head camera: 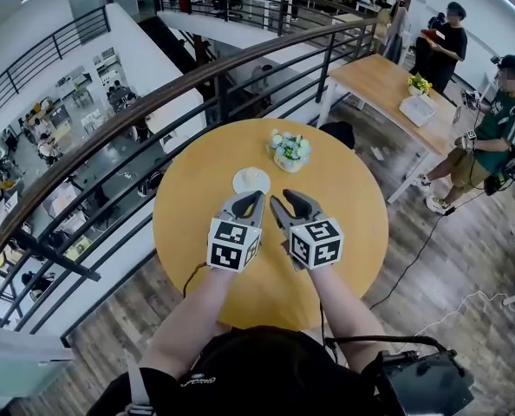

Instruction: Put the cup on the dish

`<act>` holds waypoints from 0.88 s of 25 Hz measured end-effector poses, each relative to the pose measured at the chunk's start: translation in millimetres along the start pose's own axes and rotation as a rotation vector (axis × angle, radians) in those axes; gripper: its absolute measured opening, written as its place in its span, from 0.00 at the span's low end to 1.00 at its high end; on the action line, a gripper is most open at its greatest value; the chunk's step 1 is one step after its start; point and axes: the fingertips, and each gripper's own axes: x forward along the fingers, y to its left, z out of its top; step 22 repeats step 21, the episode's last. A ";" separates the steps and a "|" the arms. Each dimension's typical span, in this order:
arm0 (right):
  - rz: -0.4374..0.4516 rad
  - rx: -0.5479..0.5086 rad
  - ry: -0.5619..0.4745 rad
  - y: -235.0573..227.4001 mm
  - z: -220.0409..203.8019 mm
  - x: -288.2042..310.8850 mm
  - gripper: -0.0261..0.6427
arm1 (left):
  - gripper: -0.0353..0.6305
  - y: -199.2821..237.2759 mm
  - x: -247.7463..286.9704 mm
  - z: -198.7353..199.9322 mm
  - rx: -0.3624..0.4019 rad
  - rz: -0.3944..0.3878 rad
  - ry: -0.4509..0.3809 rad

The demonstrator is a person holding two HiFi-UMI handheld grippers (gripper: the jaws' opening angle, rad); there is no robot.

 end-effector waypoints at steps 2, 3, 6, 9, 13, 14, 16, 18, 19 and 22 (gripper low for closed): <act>0.004 -0.002 0.005 0.8 1.0 2.9 0.24 | 0.05 2.2 1.3 2.1 -0.001 0.001 0.001; 0.007 -0.002 0.008 2.0 1.1 4.1 0.24 | 0.05 2.7 1.5 3.3 0.000 0.001 0.000; 0.016 -0.003 0.012 7.4 0.5 6.6 0.24 | 0.05 3.4 0.4 4.7 0.004 0.002 0.000; 0.018 -0.004 0.014 6.7 0.2 9.2 0.24 | 0.05 5.5 2.4 3.0 0.001 0.004 0.007; 0.013 0.002 0.018 -4.5 -0.8 11.2 0.24 | 0.05 6.6 10.2 0.0 -0.007 0.008 0.015; 0.012 0.004 0.018 -6.9 -1.0 11.0 0.24 | 0.05 6.1 11.7 -0.6 -0.007 0.008 0.017; 0.008 0.006 0.017 -9.4 -1.9 10.7 0.24 | 0.05 5.8 12.7 -2.3 -0.008 0.010 0.020; 0.007 0.006 0.019 -9.3 -4.5 11.2 0.24 | 0.05 6.7 11.9 -5.1 -0.009 0.011 0.021; 0.006 0.006 0.020 -8.9 -6.1 11.6 0.24 | 0.05 7.4 11.4 -6.7 -0.010 0.012 0.021; 0.005 0.005 0.022 -7.8 -9.2 12.7 0.24 | 0.05 8.9 10.4 -10.2 -0.012 0.013 0.023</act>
